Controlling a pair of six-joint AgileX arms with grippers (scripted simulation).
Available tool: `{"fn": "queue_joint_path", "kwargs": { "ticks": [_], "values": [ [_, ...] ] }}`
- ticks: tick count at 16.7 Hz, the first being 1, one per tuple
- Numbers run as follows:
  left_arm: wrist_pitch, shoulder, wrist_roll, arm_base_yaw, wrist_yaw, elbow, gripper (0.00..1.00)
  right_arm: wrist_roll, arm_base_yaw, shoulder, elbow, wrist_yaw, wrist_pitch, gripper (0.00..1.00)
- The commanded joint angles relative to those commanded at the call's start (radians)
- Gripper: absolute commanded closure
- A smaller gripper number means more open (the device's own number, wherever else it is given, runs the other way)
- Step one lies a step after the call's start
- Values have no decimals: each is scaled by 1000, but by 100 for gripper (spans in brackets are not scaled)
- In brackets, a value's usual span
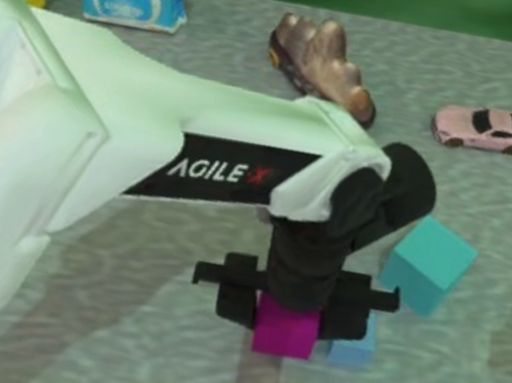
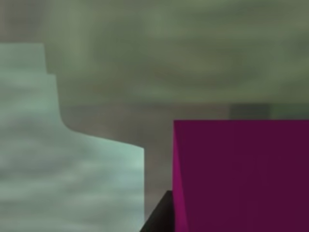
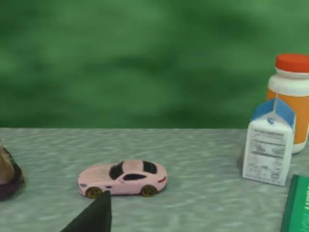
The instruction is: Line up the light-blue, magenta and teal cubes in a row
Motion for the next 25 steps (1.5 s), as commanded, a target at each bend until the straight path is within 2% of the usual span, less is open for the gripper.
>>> {"fn": "queue_joint_path", "kwargs": {
  "ticks": [5,6,15,22,25],
  "values": [
    [0,0,0,0,0,0,2,0,0,0,0,0,0,0],
    [0,0,0,0,0,0,0,0,0,0,0,0,0,0],
    [-4,-2,0,-1,0,3,0,0,0,0,0,0,0,0],
    [-210,-64,-5,12,-2,145,0,0,0,0,0,0,0,0],
    [-244,-77,-5,15,-1,167,0,0,0,0,0,0,0,0]
  ]
}}
